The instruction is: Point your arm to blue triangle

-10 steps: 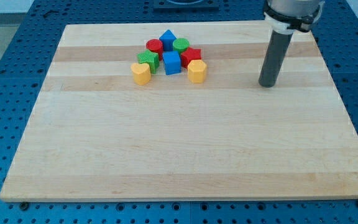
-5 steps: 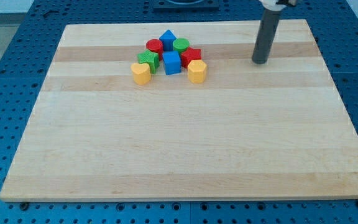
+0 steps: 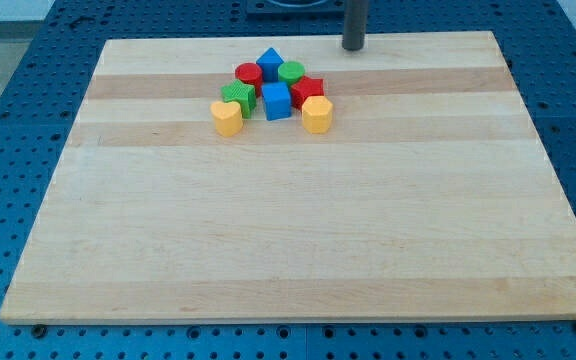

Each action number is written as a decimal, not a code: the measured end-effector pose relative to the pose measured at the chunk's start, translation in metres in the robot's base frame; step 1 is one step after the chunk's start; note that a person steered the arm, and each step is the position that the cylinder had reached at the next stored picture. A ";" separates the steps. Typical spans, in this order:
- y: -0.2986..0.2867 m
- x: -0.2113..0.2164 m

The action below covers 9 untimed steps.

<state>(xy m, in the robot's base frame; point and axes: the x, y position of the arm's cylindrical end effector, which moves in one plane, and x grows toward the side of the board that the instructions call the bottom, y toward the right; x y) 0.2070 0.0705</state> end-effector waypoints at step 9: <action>-0.096 0.018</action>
